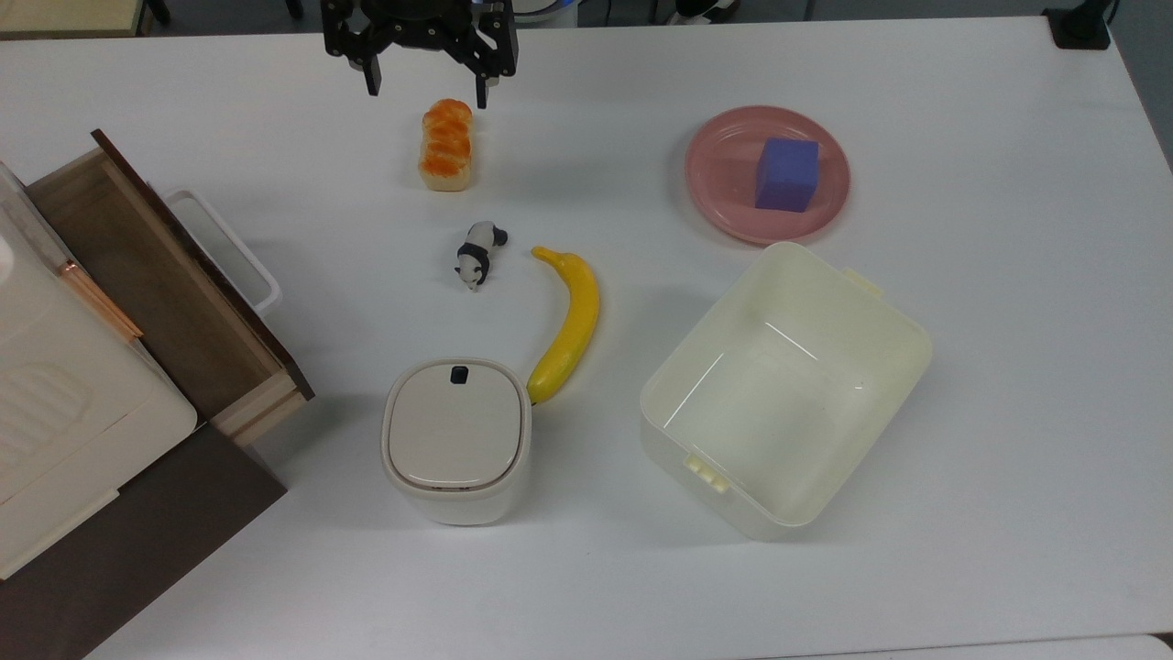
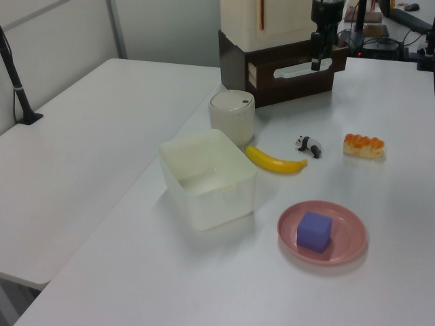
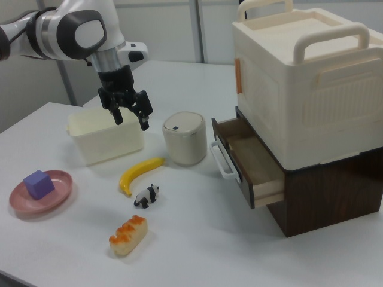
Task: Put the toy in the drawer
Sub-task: 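Move the gripper down over the black-and-white panda toy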
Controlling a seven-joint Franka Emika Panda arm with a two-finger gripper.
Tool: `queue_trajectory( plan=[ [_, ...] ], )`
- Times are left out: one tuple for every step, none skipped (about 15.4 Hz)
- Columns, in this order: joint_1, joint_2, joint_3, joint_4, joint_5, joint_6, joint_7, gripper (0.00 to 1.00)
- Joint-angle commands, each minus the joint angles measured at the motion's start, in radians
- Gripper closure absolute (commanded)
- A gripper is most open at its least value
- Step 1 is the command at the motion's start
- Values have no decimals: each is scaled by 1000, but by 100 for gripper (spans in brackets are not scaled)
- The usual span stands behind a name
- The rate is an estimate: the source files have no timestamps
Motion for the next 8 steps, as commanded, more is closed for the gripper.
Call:
queue_trajectory(
  plan=[
    [17,16,-13,9,23,-24,-21,0],
    [17,17,-13,7,23,-23,-21,0],
    [16,17,-13,6,23,-21,-15,0],
    [16,17,-13,6,23,-20,-14,0],
    [14,18,-13,4,23,-20,-12,0],
    [14,18,-13,1,25,-20,-12,0],
    [14,18,-13,-5,25,-20,-11,0],
    [14,21,-13,-14,25,-18,-9,0]
  ],
)
